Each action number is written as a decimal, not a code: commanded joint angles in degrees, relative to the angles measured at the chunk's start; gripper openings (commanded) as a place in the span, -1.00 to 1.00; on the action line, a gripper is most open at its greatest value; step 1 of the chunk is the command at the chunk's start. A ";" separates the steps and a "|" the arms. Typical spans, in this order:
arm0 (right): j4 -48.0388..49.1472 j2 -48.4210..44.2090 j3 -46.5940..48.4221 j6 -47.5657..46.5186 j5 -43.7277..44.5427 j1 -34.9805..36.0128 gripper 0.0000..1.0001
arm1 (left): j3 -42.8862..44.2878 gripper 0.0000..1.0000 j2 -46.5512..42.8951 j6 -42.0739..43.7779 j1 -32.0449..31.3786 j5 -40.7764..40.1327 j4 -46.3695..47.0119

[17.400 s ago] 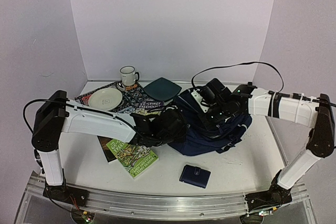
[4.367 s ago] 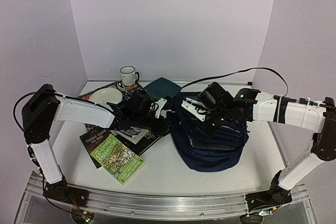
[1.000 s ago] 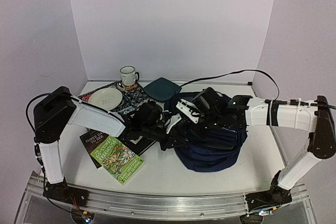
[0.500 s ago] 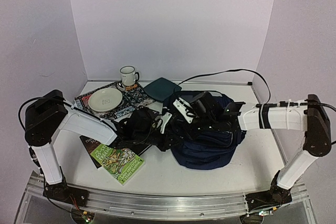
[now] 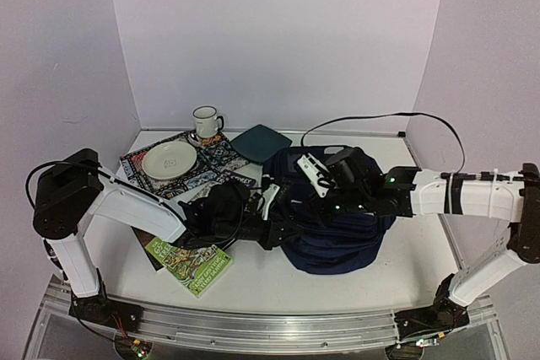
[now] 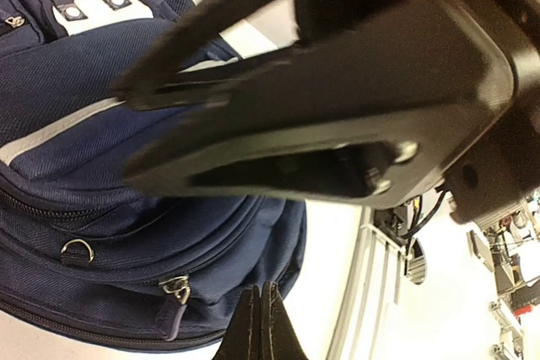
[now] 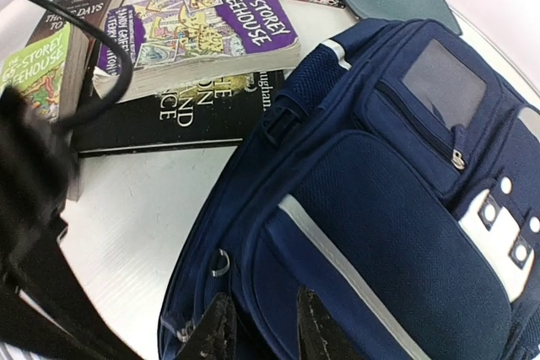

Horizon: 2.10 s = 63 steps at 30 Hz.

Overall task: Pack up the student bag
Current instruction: Zip the second largest pocket of the bag in the student bag, then adjust the student bag at the center of the board.

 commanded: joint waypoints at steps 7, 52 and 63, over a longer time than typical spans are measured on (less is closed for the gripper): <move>-3.83 -12.31 -7.14 10.53 5.12 3.95 -0.38 | -0.91 -0.41 -5.82 -9.96 1.00 -3.19 -6.31; -8.41 9.91 0.80 60.02 26.24 16.76 -0.17 | 8.71 -0.22 11.42 -19.65 5.86 5.03 -7.96; -9.36 3.83 -3.22 56.43 27.64 15.92 -0.11 | 9.20 -0.14 9.06 -18.27 2.52 5.16 -8.06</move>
